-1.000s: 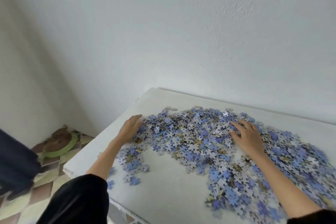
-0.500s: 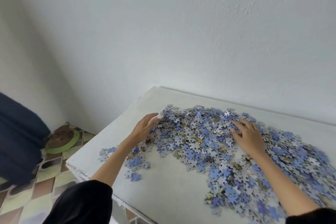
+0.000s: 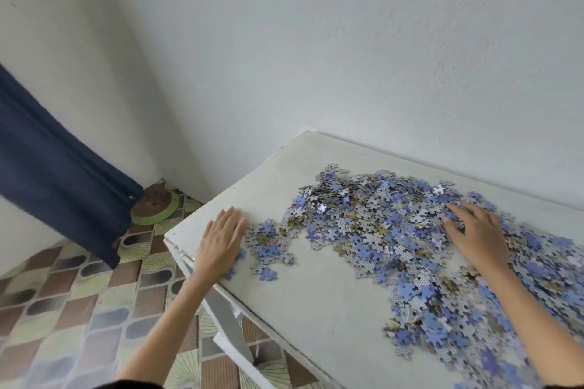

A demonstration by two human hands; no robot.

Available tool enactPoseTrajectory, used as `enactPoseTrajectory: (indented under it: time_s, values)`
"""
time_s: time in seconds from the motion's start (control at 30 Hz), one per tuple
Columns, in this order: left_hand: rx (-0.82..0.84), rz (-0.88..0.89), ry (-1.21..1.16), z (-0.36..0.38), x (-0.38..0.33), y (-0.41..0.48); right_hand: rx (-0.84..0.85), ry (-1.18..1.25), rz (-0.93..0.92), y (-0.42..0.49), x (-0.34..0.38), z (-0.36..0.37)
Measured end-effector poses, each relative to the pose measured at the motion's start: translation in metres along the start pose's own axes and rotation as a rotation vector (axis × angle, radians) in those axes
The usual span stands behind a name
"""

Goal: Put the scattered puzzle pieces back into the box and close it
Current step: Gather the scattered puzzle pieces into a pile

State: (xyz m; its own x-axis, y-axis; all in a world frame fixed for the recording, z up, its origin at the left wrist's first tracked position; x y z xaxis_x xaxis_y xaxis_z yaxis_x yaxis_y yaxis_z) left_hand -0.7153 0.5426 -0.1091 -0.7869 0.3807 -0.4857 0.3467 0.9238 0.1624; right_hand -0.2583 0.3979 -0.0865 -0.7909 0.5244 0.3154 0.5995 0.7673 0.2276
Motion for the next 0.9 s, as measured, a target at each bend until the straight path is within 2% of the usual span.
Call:
enactPoseTrajectory:
  time_s: [0.17, 0.37, 0.63, 0.67, 0.73, 0.83, 0.9]
  values:
    - [0.077, -0.031, 0.067, 0.034, -0.042, -0.005, 0.008, -0.017, -0.004, 0.003, 0.000, 0.003]
    - [0.134, 0.067, 0.002, 0.074, -0.109, 0.003, 0.015, -0.060, -0.010, 0.003, 0.000, 0.006]
    - [0.078, 0.078, -0.182, 0.079, -0.141, 0.014, 0.020, 0.013, -0.004, 0.004, 0.000, 0.002]
    - [0.051, 0.128, -0.209, 0.073, -0.143, 0.014, 0.041, 0.009, -0.001, 0.003, 0.001, 0.002]
    - [0.051, 0.343, -0.211, 0.061, -0.158, 0.011, 0.055, -0.057, -0.006, -0.004, 0.005, -0.002]
    - [0.213, 0.752, -0.065, 0.062, -0.189, -0.012, 0.062, -0.042, -0.036, -0.032, 0.023, -0.017]
    - [0.306, 0.923, 0.040, 0.072, -0.198, -0.034, 0.129, 0.005, -0.097, -0.063, 0.041, -0.021]
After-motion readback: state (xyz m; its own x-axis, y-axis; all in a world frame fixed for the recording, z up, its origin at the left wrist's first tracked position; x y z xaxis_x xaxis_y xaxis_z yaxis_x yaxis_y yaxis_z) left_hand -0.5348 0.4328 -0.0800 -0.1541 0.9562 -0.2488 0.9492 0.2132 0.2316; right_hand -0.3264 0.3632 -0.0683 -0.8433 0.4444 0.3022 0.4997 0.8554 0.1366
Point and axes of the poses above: each hand's wrist, its own y-axis towards the middle knuckle, its own z-axis out of the palm, x = y × z, the point moved 10 cm from there along y, towards the middle knuckle, and after that the axes turned 4 degrees about z, right-handed, at the moved point
